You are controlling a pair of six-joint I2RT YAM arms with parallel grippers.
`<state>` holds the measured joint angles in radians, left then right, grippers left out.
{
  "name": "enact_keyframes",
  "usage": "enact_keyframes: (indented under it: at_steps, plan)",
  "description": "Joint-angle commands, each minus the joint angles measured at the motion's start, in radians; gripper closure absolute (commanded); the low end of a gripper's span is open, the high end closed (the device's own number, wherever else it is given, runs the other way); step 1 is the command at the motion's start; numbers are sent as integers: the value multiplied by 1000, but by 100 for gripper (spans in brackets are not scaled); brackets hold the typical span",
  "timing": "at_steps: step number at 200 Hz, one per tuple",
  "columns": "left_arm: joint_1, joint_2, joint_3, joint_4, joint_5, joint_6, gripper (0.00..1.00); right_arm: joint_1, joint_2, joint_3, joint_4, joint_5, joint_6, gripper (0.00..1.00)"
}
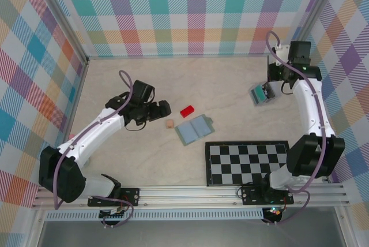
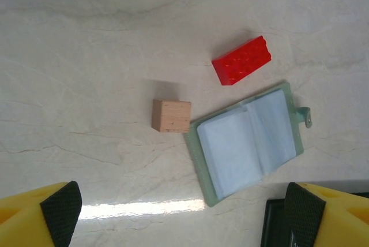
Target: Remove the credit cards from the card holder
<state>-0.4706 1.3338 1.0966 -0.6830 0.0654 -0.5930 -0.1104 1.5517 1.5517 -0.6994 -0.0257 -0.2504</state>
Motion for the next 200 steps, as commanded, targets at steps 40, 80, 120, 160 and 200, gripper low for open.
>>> enact_keyframes:
  at_steps: [40, 80, 120, 160, 200]
  plan:
    - [65, -68, -61, 11, 48, 31, 0, -99, 186, 118, -112, 1, -133, 100]
    - [90, -85, -82, 13, 75, 26, 0, -120, 257, 161, -123, 23, -171, 100]
    - [108, -88, -105, 29, 113, 30, 0, -149, 318, 220, -159, 14, -184, 100]
    - [119, -84, -126, 49, 143, 32, 0, -154, 358, 254, -201, -78, -217, 100]
    - [122, -74, -136, 60, 159, 30, 0, -153, 399, 254, -206, -59, -219, 100]
